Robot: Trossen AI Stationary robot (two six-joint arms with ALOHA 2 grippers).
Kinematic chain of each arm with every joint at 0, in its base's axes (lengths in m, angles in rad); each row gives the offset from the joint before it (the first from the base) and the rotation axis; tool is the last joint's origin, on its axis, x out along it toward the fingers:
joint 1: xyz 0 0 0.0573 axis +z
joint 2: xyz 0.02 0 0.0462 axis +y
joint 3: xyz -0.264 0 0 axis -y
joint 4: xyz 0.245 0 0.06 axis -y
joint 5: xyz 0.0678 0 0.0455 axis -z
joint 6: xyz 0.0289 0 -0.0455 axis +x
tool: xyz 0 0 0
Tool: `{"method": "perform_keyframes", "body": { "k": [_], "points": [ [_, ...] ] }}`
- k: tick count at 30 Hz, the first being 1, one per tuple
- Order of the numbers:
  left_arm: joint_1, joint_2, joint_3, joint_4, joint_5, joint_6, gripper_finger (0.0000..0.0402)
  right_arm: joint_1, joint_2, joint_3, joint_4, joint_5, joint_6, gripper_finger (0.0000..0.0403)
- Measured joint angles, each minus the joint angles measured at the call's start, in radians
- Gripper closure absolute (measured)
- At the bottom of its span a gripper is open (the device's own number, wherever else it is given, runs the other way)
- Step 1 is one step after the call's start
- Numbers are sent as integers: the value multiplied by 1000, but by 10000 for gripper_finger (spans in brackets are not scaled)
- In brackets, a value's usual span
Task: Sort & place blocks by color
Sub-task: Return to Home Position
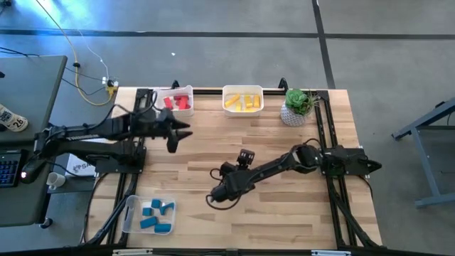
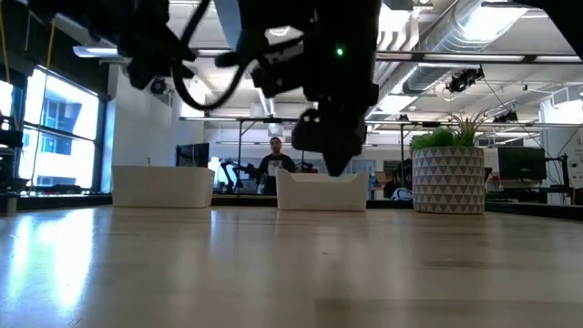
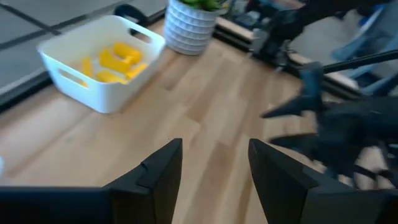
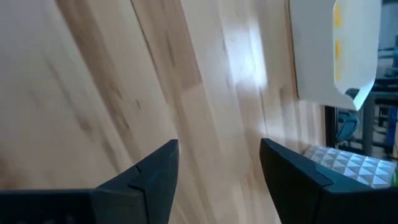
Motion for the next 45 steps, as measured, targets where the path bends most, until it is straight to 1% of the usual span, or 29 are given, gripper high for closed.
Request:
{"method": "perform_keyframes", "body": {
  "k": [5,12,17,21,26,31,34,40,45],
  "points": [
    [-57,-106,-160,131,39,-25,232,-28,-35,-95,2,-26,16,196],
    [-139,-235,-350,321,45,-28,232,-39,-184,-282,42,-34,98,196],
    [-188,-297,-469,445,45,-52,232,-38,-344,-458,203,-46,97,197],
    [-223,-336,-537,517,45,-45,232,-38,-503,-644,403,-47,62,197],
    [-263,-376,-602,616,45,-1,232,-38,-718,-896,664,-51,15,197],
    [-292,-402,-607,623,45,34,232,-38,-944,-1142,919,-61,-21,197],
    [-298,-418,-607,623,45,51,232,-39,-1079,-1274,1040,-61,-48,197],
    [-298,-450,-606,623,45,80,232,-39,-1340,-1502,1242,-61,-61,197],
    [-297,-472,-606,623,45,101,232,-39,-1525,-1636,1405,-79,-82,197]
  ]
}}
